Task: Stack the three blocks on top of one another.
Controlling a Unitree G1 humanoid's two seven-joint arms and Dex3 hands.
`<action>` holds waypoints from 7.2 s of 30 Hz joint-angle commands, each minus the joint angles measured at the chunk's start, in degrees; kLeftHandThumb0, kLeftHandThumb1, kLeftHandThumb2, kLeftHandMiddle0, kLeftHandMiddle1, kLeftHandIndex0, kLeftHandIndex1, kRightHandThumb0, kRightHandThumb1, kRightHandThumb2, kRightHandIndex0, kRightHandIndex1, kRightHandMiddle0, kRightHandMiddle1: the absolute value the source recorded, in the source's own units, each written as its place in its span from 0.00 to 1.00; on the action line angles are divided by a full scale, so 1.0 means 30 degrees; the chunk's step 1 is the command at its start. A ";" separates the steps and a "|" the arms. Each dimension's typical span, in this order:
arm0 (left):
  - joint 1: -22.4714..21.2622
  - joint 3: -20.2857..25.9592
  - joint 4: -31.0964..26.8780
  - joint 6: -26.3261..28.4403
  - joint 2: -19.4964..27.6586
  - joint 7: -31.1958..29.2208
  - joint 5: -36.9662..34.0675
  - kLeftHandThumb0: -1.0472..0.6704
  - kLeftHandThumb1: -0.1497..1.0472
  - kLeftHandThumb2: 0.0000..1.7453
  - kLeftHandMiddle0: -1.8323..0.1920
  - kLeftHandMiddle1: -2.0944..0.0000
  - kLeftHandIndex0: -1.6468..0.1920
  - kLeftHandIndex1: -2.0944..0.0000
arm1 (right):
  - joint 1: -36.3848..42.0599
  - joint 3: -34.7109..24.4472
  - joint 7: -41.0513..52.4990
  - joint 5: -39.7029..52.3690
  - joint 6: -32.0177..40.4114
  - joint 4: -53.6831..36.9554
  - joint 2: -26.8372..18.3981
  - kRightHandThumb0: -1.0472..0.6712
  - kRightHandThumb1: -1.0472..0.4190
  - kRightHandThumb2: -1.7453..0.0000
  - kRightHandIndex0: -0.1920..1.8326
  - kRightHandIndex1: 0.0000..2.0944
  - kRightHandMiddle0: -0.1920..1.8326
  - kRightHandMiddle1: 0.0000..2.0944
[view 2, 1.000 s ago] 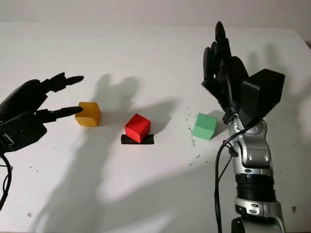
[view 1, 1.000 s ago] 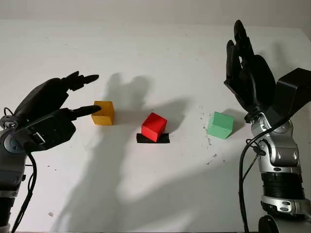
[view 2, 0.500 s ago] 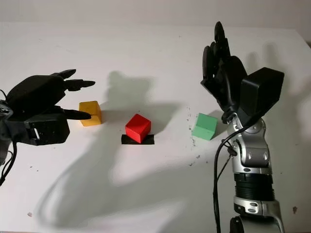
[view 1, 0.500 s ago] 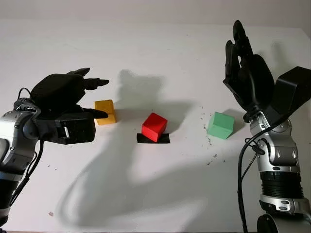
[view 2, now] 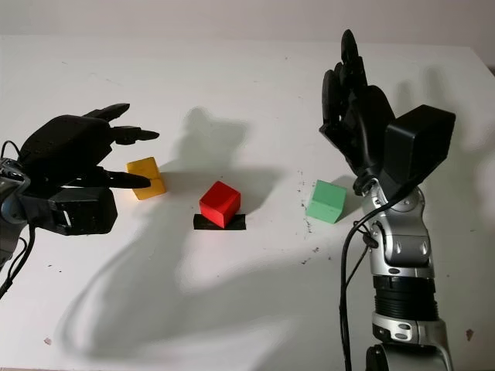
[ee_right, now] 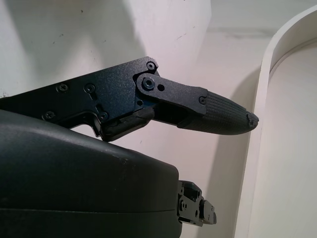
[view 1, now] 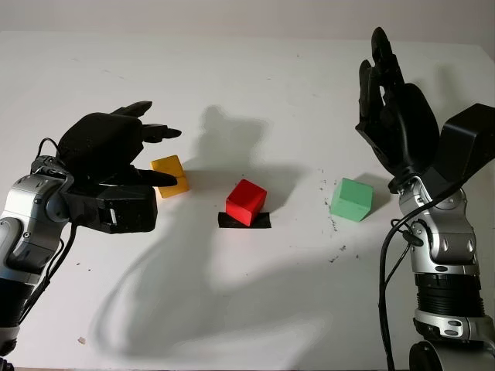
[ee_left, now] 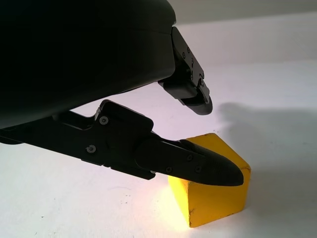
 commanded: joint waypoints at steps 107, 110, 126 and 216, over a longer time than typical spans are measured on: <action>0.2237 -0.1068 -0.4917 0.4099 -0.1786 -0.1351 0.8741 0.41 1.00 0.04 0.66 0.96 0.67 0.53 | -0.0061 -0.0119 0.0823 -0.0417 -0.0466 -0.0426 -0.0620 0.23 0.00 0.60 0.00 0.00 0.00 0.00; 0.2033 -0.0881 -0.4980 0.4023 -0.1738 -0.1678 0.8383 0.41 1.00 0.03 0.66 0.96 0.67 0.53 | -0.0106 -0.0086 0.0722 -0.0463 -0.0359 -0.0422 -0.0571 0.23 0.00 0.61 0.00 0.00 0.00 0.00; -0.1541 0.0946 -0.4536 0.1498 0.0049 -0.4020 0.1726 0.40 1.00 0.06 0.68 0.97 0.75 0.36 | -0.0141 -0.0052 0.0677 -0.0470 0.0065 -0.0786 -0.0603 0.23 0.00 0.62 0.00 0.00 0.00 0.00; -0.8104 -0.4564 -0.4163 0.2463 -0.3847 -1.2181 0.0315 0.39 0.99 0.03 0.84 0.58 0.77 0.24 | 0.0494 0.0288 -0.0345 -0.0274 0.0738 -0.1560 0.0369 0.24 0.00 0.65 0.00 0.00 0.00 0.00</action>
